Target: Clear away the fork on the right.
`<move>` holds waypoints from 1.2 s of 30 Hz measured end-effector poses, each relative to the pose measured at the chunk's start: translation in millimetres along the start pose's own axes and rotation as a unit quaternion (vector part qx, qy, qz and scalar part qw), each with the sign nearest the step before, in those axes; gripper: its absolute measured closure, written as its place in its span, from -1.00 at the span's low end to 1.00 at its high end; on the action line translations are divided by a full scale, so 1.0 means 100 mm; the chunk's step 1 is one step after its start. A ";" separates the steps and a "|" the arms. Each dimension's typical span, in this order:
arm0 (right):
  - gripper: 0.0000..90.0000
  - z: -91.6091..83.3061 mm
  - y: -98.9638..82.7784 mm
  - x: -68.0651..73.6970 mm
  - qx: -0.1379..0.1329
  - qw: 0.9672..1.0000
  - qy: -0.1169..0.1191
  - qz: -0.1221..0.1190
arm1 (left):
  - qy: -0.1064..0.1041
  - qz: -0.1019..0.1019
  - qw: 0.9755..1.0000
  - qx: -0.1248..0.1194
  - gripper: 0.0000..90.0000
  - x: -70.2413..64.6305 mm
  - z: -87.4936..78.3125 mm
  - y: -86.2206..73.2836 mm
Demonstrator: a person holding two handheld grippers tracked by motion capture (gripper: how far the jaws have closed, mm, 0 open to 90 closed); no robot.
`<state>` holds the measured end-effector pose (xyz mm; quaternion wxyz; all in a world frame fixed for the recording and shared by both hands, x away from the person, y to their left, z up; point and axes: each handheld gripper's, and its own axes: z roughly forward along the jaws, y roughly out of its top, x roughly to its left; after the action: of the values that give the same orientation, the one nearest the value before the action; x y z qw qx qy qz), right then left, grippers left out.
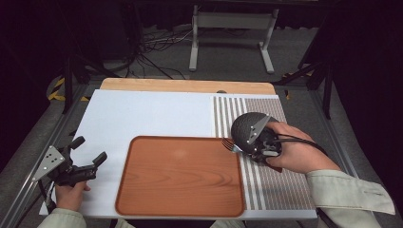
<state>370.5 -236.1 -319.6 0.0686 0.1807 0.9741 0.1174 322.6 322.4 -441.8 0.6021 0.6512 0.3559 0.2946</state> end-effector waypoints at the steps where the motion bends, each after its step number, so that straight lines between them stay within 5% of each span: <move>1: 0.75 -0.01 0.01 0.01 -0.002 1.000 0.000 0.009 | 0.001 0.000 1.000 0.000 -0.99 0.00 0.00 0.00; 9: 0.75 -0.04 0.13 0.09 -0.015 0.997 0.013 0.075 | 0.000 0.003 1.000 0.000 -0.99 0.00 0.00 0.01; 18: 0.75 -0.01 0.25 0.13 -0.025 0.987 0.033 0.158 | -0.001 0.003 1.000 -0.002 -0.98 0.00 -0.01 0.01; 19: 0.75 0.00 0.28 0.14 -0.029 0.982 0.037 0.181 | -0.002 0.001 1.000 -0.003 -0.98 -0.01 -0.01 0.01; 20: 0.75 0.00 0.28 0.14 -0.029 0.982 0.037 0.181 | -0.002 0.001 1.000 -0.003 -0.98 -0.01 -0.01 0.01; 26: 0.75 0.01 0.37 0.18 -0.035 0.971 0.049 0.232 | -0.003 0.000 1.000 -0.003 -0.98 -0.01 -0.01 0.02; 28: 0.75 0.02 0.38 0.18 -0.036 0.970 0.051 0.236 | -0.003 0.000 1.000 -0.004 -0.98 -0.01 -0.01 0.02; 36: 0.75 0.09 0.47 0.21 -0.035 0.954 0.053 0.294 | -0.003 -0.001 1.000 -0.005 -0.98 -0.01 0.00 0.01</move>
<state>368.3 -184.0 -318.5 -0.0142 0.4499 0.8755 0.1757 322.3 322.0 -440.3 0.6065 0.6486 0.3533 0.2944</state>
